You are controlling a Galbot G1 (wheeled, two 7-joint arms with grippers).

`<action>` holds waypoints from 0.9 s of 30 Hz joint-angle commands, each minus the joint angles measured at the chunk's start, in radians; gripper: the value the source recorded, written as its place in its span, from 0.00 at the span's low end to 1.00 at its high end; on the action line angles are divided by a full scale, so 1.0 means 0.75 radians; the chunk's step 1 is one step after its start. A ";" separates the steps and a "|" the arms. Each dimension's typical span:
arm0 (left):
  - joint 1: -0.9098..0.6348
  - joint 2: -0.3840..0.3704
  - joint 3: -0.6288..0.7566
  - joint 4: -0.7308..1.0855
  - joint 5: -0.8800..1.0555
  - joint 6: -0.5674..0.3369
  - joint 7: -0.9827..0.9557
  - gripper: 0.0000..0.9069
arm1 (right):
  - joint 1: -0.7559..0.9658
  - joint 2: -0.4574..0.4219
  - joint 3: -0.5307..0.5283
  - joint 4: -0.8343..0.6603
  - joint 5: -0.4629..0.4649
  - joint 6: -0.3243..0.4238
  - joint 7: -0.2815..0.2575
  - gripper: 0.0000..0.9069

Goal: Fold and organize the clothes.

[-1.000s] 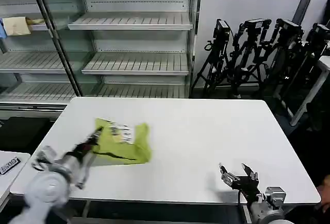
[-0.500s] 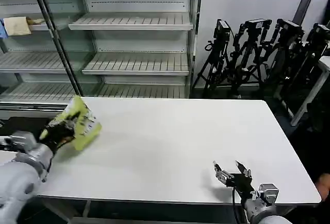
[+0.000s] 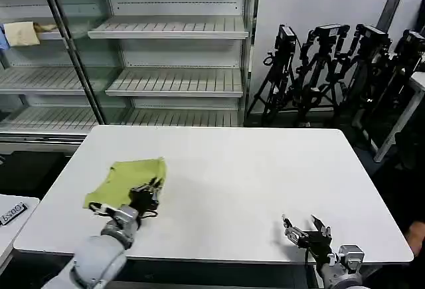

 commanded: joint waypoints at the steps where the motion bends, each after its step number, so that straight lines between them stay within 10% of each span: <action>1: -0.254 -0.170 0.341 0.107 0.096 0.057 -0.003 0.03 | -0.034 0.011 0.025 -0.012 -0.008 0.009 -0.001 1.00; 27: -0.635 -0.685 0.638 0.651 -0.141 0.109 -0.191 0.04 | -0.058 0.041 0.062 0.003 -0.013 0.003 0.004 1.00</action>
